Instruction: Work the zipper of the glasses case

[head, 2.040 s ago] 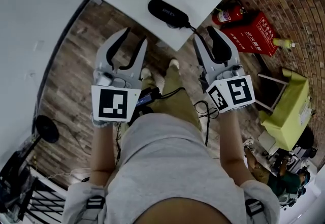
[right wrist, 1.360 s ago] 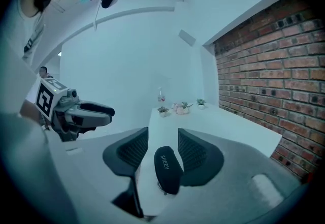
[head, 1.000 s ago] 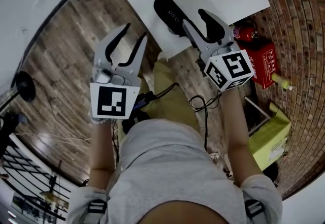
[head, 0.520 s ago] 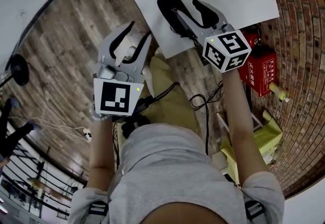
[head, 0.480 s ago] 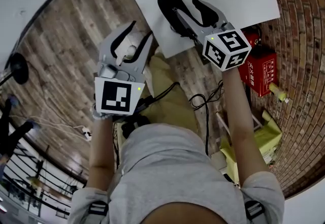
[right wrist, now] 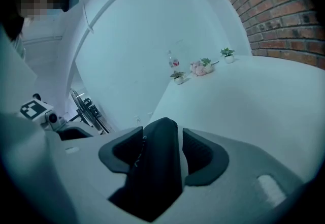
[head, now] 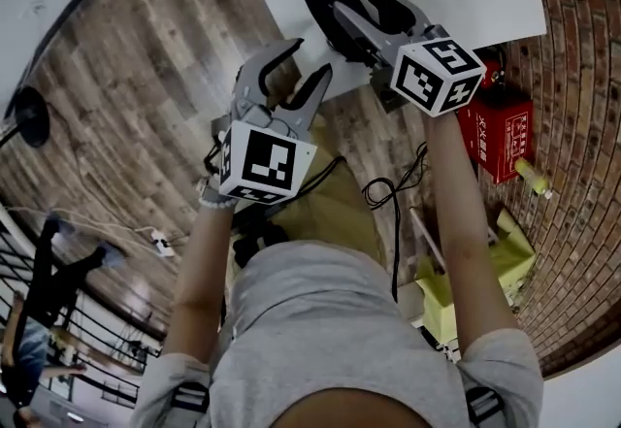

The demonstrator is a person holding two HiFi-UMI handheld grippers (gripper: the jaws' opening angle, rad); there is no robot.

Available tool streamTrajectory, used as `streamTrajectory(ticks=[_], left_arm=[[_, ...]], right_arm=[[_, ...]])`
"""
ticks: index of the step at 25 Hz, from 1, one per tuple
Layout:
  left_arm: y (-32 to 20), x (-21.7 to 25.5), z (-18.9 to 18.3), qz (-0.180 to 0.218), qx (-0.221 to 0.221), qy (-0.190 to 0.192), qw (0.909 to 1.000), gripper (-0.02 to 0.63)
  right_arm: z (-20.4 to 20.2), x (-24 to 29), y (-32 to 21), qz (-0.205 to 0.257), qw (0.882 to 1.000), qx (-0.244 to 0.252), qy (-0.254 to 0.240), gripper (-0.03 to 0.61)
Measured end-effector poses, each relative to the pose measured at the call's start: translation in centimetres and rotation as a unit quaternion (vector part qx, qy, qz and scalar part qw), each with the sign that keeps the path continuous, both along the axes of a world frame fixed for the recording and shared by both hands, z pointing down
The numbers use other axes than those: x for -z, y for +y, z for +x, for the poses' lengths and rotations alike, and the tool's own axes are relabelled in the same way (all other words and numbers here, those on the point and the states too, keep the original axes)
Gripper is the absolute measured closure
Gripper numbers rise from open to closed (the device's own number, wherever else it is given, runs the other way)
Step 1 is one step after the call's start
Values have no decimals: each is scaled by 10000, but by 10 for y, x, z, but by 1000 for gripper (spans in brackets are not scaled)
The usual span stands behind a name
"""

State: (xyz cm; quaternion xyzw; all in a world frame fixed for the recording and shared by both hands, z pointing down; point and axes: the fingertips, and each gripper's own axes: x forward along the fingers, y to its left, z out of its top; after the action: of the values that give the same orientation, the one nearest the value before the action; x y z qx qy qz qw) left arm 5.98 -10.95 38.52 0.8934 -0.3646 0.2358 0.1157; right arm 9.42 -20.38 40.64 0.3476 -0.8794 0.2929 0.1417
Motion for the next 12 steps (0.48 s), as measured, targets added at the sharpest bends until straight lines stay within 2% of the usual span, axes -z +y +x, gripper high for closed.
streamTrajectory(ticks=[4, 12], left_arm=[[8, -18, 16, -146, -176, -231, 9995, 425], [19, -47, 36, -422, -188, -528, 9975, 426]], right_arm=[[2, -1, 0, -25, 9998, -61, -210, 328], [-1, 0, -2, -157, 9987, -29, -483, 330]])
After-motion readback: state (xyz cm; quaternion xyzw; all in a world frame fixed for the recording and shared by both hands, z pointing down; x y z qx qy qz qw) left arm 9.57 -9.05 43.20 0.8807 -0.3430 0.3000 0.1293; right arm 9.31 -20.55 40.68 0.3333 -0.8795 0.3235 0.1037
